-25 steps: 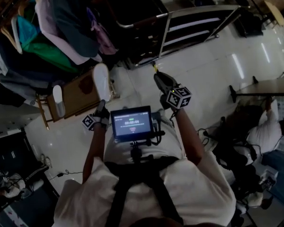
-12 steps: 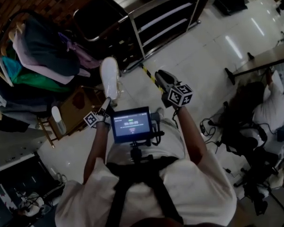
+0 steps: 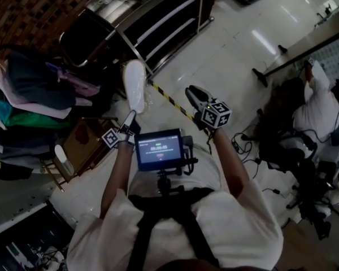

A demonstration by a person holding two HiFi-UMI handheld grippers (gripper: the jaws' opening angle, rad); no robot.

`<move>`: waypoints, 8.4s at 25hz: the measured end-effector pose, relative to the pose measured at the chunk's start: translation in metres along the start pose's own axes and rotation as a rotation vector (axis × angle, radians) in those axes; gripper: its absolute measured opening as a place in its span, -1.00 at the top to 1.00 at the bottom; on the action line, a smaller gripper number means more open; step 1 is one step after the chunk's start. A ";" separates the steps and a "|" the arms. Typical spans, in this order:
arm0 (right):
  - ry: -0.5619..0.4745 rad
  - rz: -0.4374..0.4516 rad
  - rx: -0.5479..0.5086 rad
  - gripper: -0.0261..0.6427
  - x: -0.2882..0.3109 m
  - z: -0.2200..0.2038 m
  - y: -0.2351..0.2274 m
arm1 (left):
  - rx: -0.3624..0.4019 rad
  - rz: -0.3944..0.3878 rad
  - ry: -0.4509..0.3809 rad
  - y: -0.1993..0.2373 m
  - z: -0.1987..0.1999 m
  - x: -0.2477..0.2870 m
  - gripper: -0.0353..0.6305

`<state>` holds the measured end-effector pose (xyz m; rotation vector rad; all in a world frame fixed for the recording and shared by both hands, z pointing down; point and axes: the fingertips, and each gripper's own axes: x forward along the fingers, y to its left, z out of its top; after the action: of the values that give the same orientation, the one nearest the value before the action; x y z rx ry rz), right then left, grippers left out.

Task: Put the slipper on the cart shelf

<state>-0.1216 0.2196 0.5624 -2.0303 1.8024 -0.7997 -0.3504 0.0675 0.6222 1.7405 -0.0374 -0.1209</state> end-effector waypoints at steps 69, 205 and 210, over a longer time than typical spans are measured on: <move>0.324 0.346 -0.107 0.57 0.274 0.302 -0.333 | -0.001 0.152 -0.480 0.088 0.077 0.414 0.76; 0.492 0.125 -0.188 0.59 0.326 0.263 -0.367 | -0.217 0.538 -0.293 0.317 0.143 0.498 0.20; 0.461 0.175 -0.188 0.59 0.318 0.280 -0.366 | -0.177 0.438 -0.346 0.251 0.115 0.504 0.28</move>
<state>0.3558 -0.0695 0.6122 -1.8659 2.3458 -1.1541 0.1493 -0.1356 0.8194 1.4820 -0.6380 -0.0976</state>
